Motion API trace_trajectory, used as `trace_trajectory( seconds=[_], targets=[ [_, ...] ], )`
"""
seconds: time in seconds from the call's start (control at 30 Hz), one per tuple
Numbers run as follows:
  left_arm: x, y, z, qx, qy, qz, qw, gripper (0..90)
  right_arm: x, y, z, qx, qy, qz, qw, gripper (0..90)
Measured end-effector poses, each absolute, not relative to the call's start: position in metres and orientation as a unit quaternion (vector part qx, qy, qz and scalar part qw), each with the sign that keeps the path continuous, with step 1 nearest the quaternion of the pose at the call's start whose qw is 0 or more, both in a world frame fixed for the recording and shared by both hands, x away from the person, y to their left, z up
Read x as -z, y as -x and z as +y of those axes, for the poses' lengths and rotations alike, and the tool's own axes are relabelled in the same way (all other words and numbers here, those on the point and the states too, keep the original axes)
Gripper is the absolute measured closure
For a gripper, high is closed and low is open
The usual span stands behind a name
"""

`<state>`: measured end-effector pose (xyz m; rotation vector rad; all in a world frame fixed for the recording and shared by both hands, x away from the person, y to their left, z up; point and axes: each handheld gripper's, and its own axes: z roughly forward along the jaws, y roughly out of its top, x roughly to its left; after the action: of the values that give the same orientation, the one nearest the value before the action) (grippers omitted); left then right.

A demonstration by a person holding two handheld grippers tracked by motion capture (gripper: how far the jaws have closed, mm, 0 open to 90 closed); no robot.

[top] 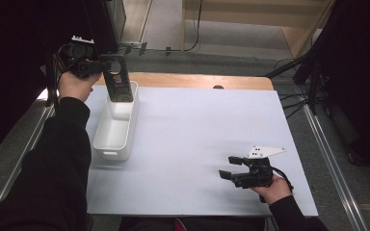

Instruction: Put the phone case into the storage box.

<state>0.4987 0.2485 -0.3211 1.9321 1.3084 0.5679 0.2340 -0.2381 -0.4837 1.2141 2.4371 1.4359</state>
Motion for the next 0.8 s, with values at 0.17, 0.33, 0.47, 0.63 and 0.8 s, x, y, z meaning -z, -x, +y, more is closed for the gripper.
trace_trajectory(
  seconds=[0.17,0.33,0.47,0.63,0.8],
  targets=[
    [0.327,-0.503,0.248,-0.226,-0.751,0.51,0.354,70.7,0.484,-0.234,-0.238,-0.466,-0.394,0.792,0.031,27.1],
    [0.333,-0.507,0.249,-0.226,-0.746,0.516,0.357,70.7,0.484,-0.234,-0.238,-0.466,-0.394,0.792,0.031,27.1],
    [0.339,-0.512,0.253,-0.221,-0.737,0.526,0.364,70.7,0.484,-0.234,-0.238,-0.466,-0.393,0.792,0.031,27.1],
    [0.345,-0.515,0.252,-0.232,-0.739,0.521,0.359,70.7,0.484,-0.235,-0.238,-0.466,-0.394,0.792,0.03,27.1],
    [0.35,-0.518,0.25,-0.226,-0.735,0.524,0.366,70.7,0.484,-0.235,-0.238,-0.466,-0.394,0.791,0.028,27.1]
  ],
)
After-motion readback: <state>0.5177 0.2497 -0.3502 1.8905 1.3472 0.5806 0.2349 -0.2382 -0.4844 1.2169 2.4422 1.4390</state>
